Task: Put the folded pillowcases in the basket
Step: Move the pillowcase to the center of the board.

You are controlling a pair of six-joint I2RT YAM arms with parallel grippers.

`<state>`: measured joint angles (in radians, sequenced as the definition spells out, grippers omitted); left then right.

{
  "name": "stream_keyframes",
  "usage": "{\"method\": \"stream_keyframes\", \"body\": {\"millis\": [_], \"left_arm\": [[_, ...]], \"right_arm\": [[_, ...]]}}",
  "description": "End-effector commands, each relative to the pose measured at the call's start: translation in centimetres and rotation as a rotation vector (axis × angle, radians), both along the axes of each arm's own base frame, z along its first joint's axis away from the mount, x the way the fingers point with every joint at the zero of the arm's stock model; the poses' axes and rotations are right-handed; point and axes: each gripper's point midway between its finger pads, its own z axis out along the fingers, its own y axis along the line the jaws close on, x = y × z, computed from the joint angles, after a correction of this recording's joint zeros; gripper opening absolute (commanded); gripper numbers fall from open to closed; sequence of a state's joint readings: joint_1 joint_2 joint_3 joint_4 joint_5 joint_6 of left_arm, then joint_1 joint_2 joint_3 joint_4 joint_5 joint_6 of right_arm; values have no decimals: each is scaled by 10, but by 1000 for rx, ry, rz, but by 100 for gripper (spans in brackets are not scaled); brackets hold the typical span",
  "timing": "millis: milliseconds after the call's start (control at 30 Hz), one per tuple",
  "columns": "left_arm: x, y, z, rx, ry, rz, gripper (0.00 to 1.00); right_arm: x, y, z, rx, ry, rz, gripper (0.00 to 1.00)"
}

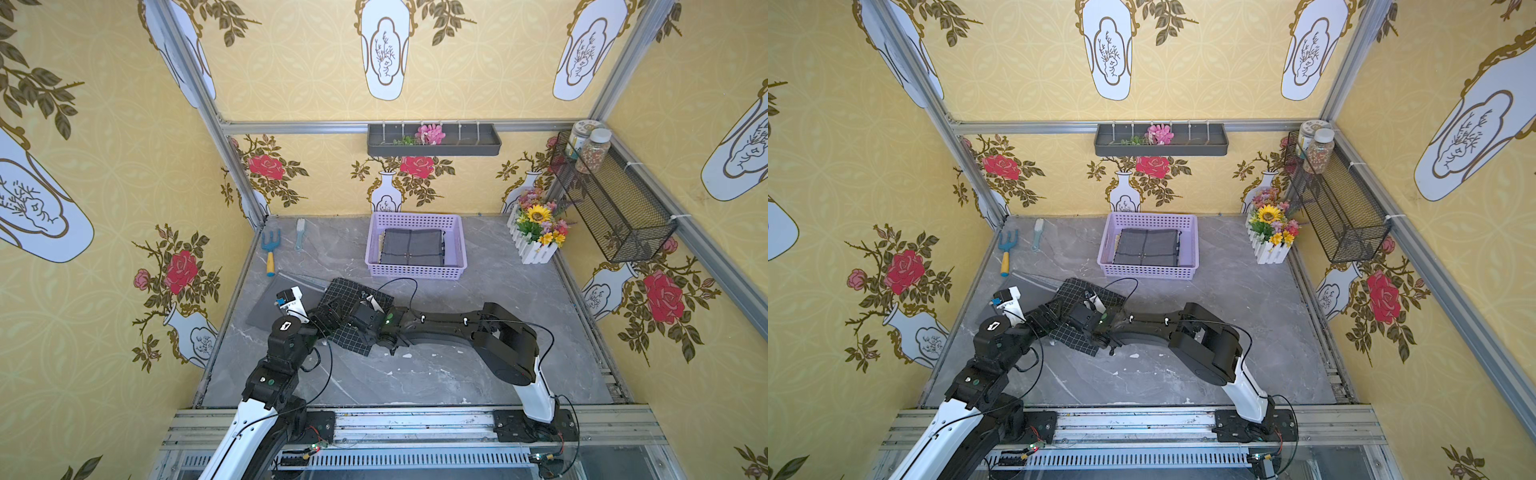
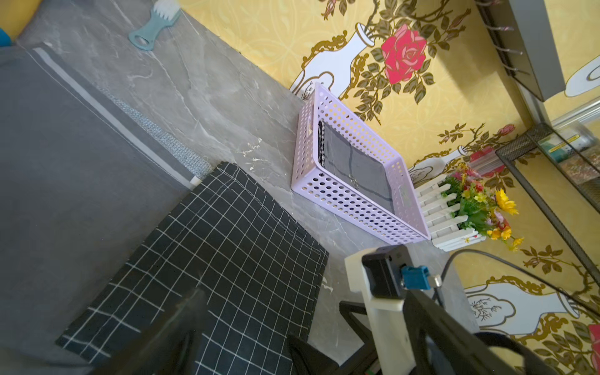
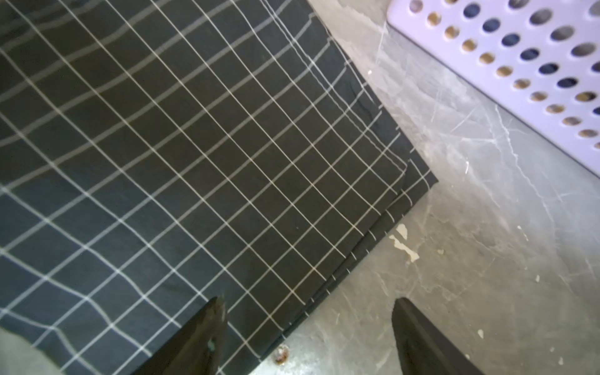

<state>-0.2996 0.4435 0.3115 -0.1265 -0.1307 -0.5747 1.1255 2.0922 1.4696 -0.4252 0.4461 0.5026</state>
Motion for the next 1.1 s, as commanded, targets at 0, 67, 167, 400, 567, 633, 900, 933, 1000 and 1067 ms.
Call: {"method": "stream_keyframes", "body": {"millis": [0,67,167,400,567,633,900,933,1000,1067], "left_arm": [[0,12,-5,4,10,68,100],[-1,14,-7,5,13,79,100],[-2,14,-7,5,13,80,100],[-2,11,-7,6,15,62,100],[1,-1,-9,17,33,-5,100],[2,-7,-11,17,47,-40,100],[7,-22,-22,10,92,-116,100],[7,-24,-23,9,96,-122,100],[7,-26,-25,5,101,-134,100],[7,-28,-26,0,107,-143,100]], "right_arm": [[-2,-6,-9,-7,17,-27,84],[-2,-8,-14,-3,29,-34,84],[-3,-14,-21,-5,46,-45,84],[-5,-38,-32,-40,70,-81,84],[-9,-59,-34,-58,78,-112,84],[-12,-68,-33,-68,77,-124,84],[-25,-116,-36,-125,87,-179,84],[-28,-123,-37,-133,91,-188,84],[-32,-136,-38,-144,97,-202,84],[-35,-148,-39,-152,101,-217,84]]}}
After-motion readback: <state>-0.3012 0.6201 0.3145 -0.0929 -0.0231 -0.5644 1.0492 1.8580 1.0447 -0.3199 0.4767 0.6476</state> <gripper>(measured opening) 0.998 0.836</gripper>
